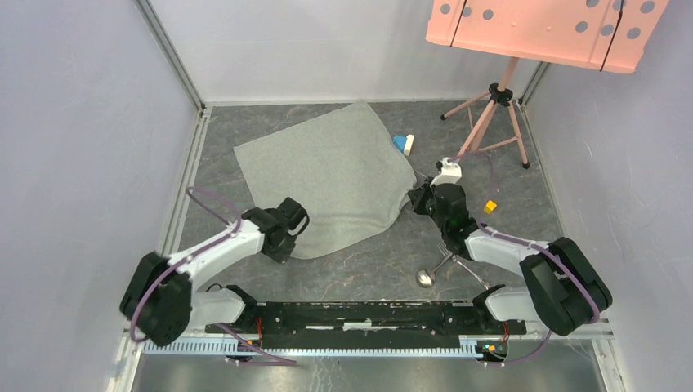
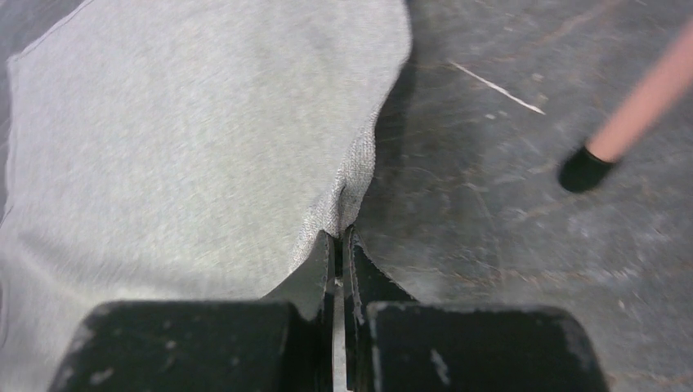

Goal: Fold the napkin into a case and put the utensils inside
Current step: Pick up the flattened napkin from the center of the board, then fold and flatten the napkin at the center of the board.

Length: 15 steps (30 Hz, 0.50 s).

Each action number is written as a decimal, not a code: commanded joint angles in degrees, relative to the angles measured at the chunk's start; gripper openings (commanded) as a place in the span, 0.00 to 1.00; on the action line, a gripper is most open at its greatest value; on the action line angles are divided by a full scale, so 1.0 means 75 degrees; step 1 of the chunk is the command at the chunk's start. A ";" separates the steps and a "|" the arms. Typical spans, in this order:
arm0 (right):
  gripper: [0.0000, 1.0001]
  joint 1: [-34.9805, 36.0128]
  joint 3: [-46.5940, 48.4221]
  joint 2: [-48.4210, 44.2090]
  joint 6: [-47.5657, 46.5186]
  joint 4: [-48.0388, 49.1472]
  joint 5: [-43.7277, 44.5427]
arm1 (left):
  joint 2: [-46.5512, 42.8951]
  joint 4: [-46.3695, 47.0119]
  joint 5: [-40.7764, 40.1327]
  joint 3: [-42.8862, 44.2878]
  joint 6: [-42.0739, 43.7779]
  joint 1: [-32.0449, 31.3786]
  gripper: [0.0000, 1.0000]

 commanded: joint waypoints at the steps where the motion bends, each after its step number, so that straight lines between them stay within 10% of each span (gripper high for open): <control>1: 0.00 -0.0017 0.1123 -0.0401 -0.0960 -0.0369 -0.1859 | -0.1924 -0.0044 -0.1463 0.0619 0.1851 0.0303 0.02; 9: 0.00 0.0595 0.2507 -0.3050 -0.1544 -0.1849 -0.4161 | -0.5586 0.2707 -0.0333 0.2957 0.7989 0.0349 0.02; 15: 0.00 0.1345 0.2274 -0.5082 -0.0513 0.0802 -0.5916 | -0.6687 0.3973 0.2107 0.4586 0.9838 0.0349 0.02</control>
